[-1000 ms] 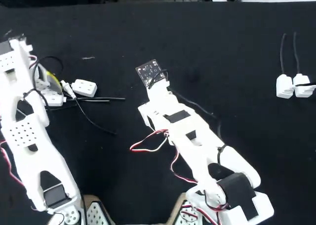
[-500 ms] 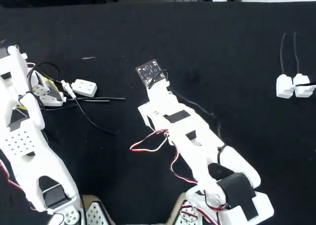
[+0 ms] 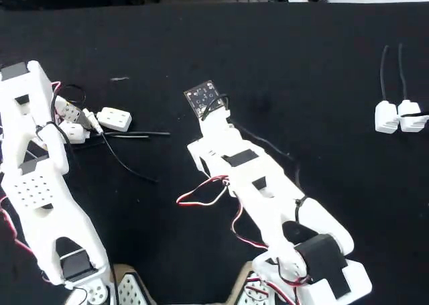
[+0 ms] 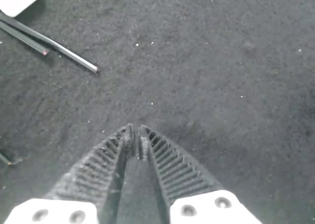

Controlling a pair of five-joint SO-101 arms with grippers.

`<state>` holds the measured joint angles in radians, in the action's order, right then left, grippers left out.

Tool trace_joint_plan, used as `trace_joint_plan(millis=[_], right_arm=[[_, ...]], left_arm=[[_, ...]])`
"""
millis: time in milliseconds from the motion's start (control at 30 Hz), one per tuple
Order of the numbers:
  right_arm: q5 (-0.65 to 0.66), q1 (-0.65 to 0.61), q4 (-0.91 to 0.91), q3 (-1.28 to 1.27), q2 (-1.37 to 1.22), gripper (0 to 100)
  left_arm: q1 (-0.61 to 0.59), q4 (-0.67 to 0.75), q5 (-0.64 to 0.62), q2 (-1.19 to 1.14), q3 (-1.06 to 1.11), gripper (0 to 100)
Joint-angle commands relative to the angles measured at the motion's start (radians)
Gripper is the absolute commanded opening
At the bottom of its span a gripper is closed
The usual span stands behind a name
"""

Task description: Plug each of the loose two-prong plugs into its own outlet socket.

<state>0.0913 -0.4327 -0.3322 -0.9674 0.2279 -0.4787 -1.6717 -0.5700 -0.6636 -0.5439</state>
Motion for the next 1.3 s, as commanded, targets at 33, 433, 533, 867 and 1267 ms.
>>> trace_joint_plan(millis=[33, 433, 533, 867, 1267], right_arm=[[0.006, -0.018, 0.026, 0.002, 0.001, 1.1], [0.006, -0.018, 0.026, 0.002, 0.001, 1.1], [0.006, -0.018, 0.026, 0.002, 0.001, 1.1], [0.006, -0.018, 0.026, 0.002, 0.001, 1.1], [0.006, -0.018, 0.026, 0.002, 0.001, 1.1]], left_arm=[[0.005, -0.006, -0.206, 0.064, -0.025, 30], [-0.024, 0.060, -0.269, 0.031, -0.019, 30], [-0.024, 0.057, -0.267, -0.020, -0.016, 30], [-0.025, -0.009, -0.264, -0.087, -0.105, 15], [-0.019, -0.089, -0.264, -0.080, -0.320, 3]])
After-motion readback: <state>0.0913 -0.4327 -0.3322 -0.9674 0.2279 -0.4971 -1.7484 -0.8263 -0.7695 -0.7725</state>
